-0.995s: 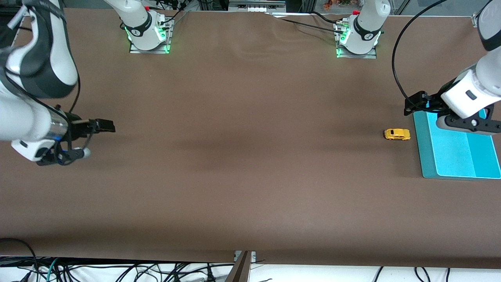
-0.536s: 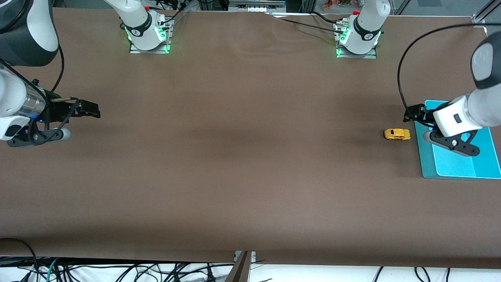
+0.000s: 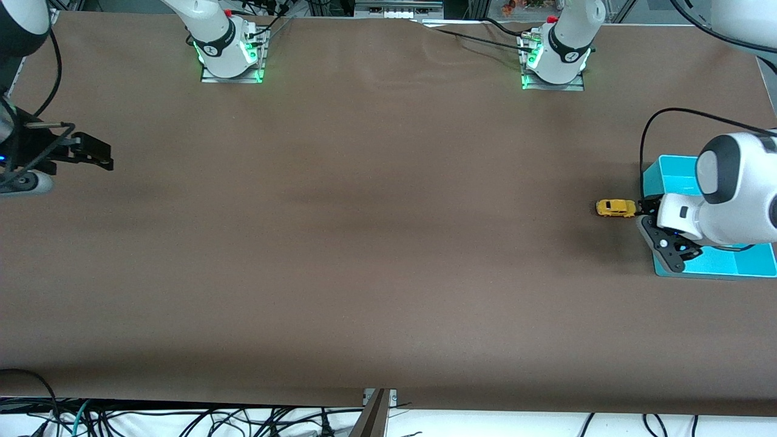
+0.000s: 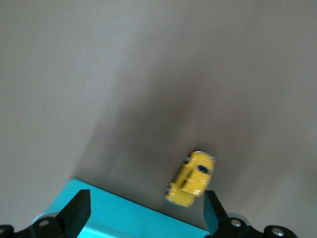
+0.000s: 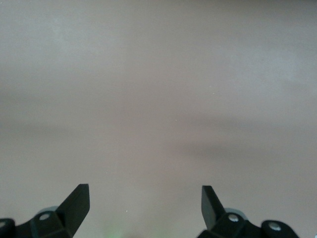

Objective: Wind and store yellow beetle car
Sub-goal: 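Lower the left gripper around the car and close it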

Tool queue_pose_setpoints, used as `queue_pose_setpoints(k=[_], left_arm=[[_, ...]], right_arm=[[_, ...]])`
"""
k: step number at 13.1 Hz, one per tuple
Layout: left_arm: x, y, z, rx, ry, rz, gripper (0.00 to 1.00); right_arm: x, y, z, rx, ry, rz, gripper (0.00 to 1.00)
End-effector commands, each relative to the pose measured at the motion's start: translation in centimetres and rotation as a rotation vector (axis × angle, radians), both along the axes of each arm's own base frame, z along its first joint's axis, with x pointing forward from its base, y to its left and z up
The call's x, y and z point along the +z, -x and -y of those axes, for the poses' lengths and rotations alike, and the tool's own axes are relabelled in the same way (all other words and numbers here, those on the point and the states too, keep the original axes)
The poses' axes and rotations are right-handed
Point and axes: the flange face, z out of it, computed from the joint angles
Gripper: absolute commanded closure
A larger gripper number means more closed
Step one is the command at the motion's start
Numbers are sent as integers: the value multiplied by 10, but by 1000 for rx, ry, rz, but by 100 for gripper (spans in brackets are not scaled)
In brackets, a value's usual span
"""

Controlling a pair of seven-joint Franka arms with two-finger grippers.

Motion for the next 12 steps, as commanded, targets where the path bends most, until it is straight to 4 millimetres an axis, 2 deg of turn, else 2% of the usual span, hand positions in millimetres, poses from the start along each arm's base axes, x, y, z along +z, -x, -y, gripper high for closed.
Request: queue_pose_setpoints(k=[1,2,6,9,10,12], left_arm=[[-40,27,-9,-275,4,77,0],[-56,36,-11,-351,11,83,0],[-74,79,-9,-433,45,19,0],[-86,122,-21,-454,60,21,0],[-88,137,-18,-455,64,23,0],[-103,150,-15,-471,54,75,0]], right_arm=[[-3,11,8,-33,12,-23,0],[-2,16,13,-48,12,-26,0],[-6,25,22,-64,10,-42,0],[-8,22,28,-70,11,-45,0],[-7,22,28,-68,11,-42,0],[-8,19,27,-63,11,-38,0]])
